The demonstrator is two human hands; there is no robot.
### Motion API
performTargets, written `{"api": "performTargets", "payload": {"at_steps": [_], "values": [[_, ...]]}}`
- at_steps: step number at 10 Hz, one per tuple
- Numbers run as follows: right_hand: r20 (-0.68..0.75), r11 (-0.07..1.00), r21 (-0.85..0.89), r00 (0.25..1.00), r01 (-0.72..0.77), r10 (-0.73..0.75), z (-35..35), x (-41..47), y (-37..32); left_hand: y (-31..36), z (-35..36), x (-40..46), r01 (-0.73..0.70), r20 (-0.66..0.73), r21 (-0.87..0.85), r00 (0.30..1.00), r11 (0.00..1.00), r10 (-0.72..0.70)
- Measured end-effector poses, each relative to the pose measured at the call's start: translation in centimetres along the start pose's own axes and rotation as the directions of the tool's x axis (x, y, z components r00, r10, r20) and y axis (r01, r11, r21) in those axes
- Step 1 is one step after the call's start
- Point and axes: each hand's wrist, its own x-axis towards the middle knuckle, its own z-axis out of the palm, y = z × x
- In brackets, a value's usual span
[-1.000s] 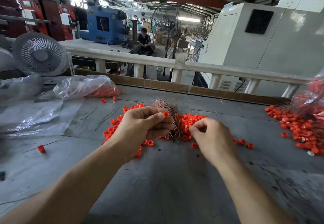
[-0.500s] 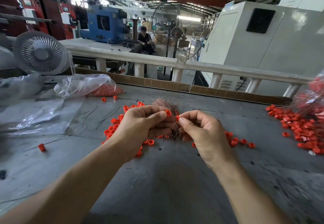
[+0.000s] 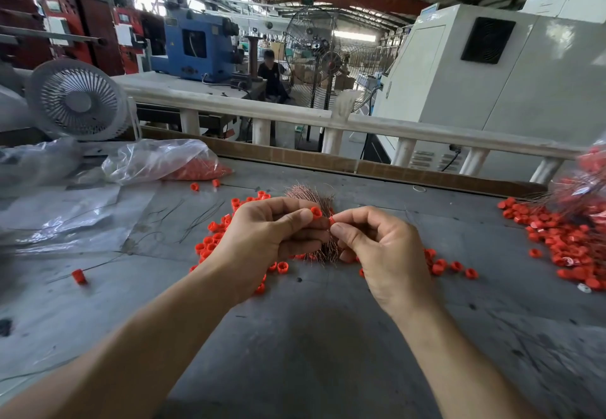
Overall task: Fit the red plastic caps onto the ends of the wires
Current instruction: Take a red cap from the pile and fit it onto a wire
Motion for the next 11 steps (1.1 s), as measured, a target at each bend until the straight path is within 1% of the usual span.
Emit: {"api": "performTargets", "payload": {"at_steps": [1, 2, 3, 4, 5, 6, 9, 11], "values": [[0.015, 1.000, 0.004, 1.000, -0.004, 0.004, 0.0, 0.0, 0.0, 0.0, 0.0, 0.0, -0.002, 0.003, 0.006, 1.000, 1.000, 0.002], [-0.004, 1.000, -0.011, 1.000, 0.001, -0.001, 0.1, -0.1, -0.1, 0.0, 0.1, 0.0, -0.011, 0.002, 0.009, 1.000, 1.000, 0.011], [-0.038, 0.998, -0.060, 0.999, 0.031, -0.033, 0.1, -0.2, -0.3, -0.1, 0.3, 0.0, -0.038, -0.015, 0.058, 0.999, 0.998, 0.039], [-0.044, 0.984, -0.147, 0.993, 0.097, -0.105, 0.2, -0.3, -0.5, -0.3, 0.4, 0.0, -0.078, -0.035, 0.141, 0.996, 0.987, 0.084], [-0.047, 0.946, -0.258, 0.975, 0.196, -0.215, 0.5, -0.3, -0.7, -0.4, 0.5, -0.1, -0.113, -0.028, 0.202, 0.992, 0.973, 0.121], [-0.053, 0.915, -0.314, 0.958, 0.252, -0.282, 0.6, -0.2, -0.7, -0.4, 0.6, -0.2, -0.141, -0.012, 0.252, 0.989, 0.957, 0.149], [-0.012, 0.871, -0.384, 0.941, 0.308, -0.338, 0.5, -0.2, -1.1, -0.6, 1.0, -0.3, -0.174, -0.011, 0.294, 0.983, 0.940, 0.186], [0.022, 0.838, -0.427, 0.931, 0.339, -0.365, 0.5, -0.3, -1.3, -0.6, 0.9, -0.3, -0.166, -0.018, 0.305, 0.984, 0.938, 0.180]]}}
